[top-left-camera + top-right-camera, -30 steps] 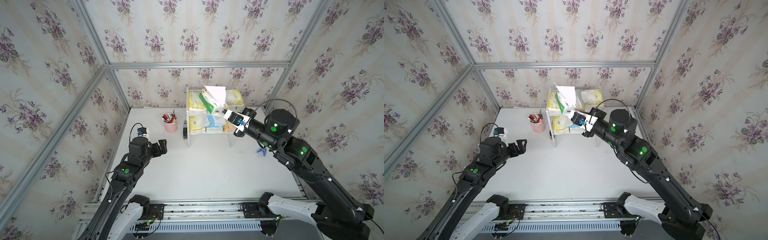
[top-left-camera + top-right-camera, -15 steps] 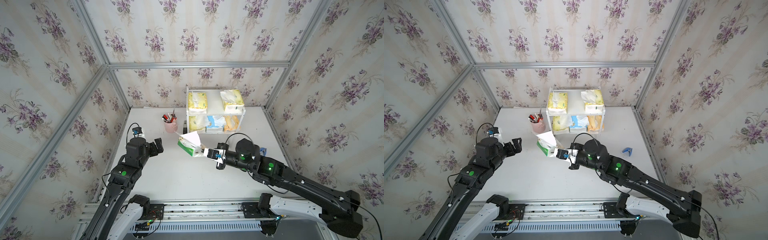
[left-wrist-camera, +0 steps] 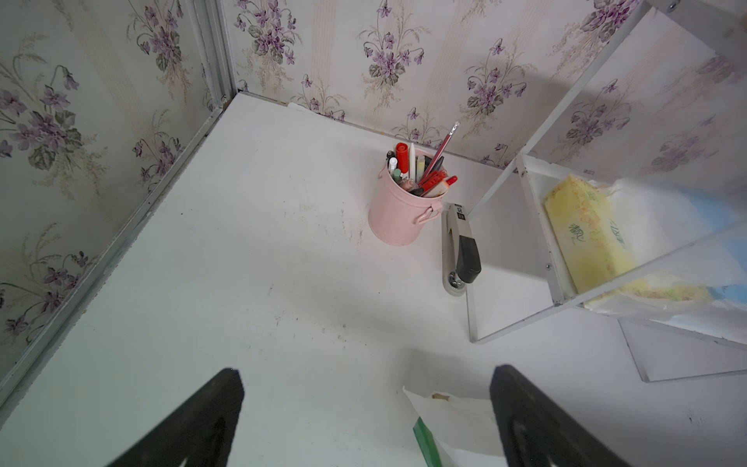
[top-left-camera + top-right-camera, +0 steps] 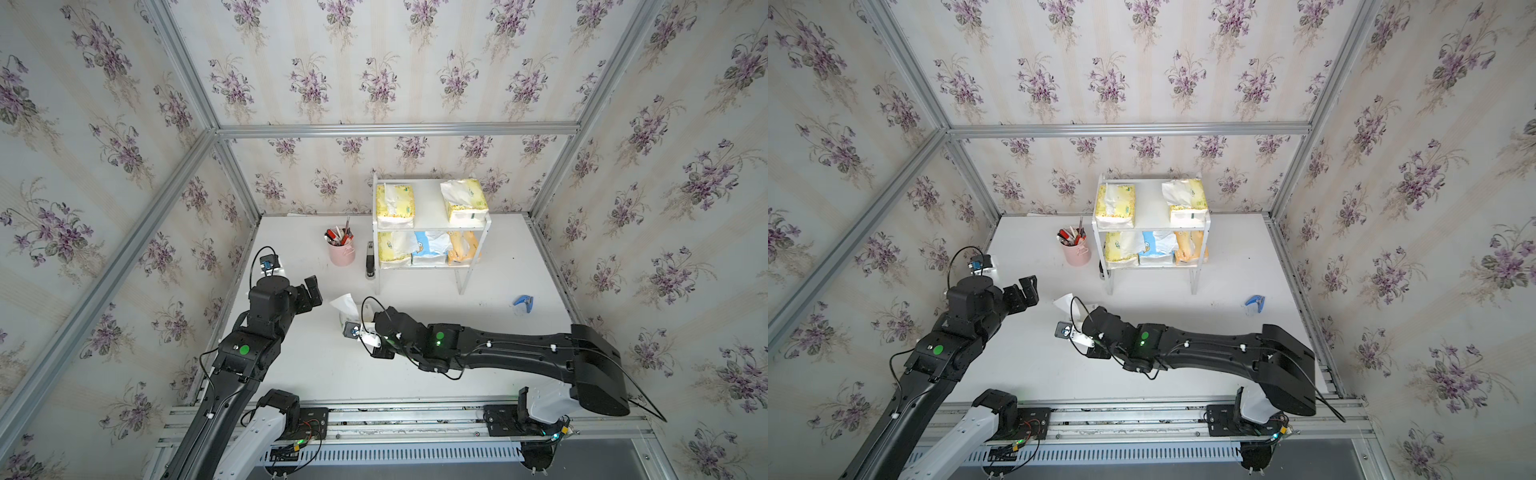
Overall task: Remove the tissue boxes from the shelf
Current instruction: Place the box of tissues at the center of the board.
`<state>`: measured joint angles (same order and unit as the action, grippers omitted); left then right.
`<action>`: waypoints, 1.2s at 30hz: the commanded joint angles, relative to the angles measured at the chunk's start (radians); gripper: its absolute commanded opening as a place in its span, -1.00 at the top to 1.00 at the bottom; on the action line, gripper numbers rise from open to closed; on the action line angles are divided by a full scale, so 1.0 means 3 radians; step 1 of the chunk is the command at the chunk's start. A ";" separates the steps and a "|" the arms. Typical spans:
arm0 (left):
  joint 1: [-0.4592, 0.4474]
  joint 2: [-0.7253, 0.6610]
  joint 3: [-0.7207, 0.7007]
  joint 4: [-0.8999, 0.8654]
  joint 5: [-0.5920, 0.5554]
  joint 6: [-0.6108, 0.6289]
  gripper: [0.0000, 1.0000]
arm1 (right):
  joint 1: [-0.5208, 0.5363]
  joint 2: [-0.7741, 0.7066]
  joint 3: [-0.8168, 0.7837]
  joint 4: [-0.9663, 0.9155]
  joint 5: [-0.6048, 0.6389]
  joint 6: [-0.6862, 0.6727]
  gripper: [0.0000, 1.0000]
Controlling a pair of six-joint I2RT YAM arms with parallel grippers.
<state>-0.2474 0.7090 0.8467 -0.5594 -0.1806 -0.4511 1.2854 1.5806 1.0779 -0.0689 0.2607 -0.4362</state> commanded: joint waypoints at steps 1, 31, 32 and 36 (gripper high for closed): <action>0.0006 -0.0031 0.0017 -0.0030 -0.0077 0.0067 -0.98 | 0.0036 0.0267 0.0181 0.0022 0.0240 0.0135 1.00; 0.0005 -0.0006 -0.0107 0.0050 -0.0052 0.0049 -0.98 | 0.0046 0.1241 0.0556 0.0164 -0.0404 0.0288 0.28; 0.0006 -0.0001 -0.0098 0.0050 -0.0044 0.0048 -0.99 | 0.0045 0.1183 0.0515 0.0210 -0.0428 0.0291 0.20; 0.0006 0.0014 -0.0068 0.0050 -0.0005 0.0050 -0.98 | -0.0027 0.0791 0.0296 0.0366 -0.0644 0.0289 -0.03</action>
<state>-0.2466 0.7124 0.8143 -0.5632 -0.1921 -0.4412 1.2884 1.8698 1.1881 -0.0242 0.1253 -0.3630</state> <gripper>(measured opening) 0.993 0.509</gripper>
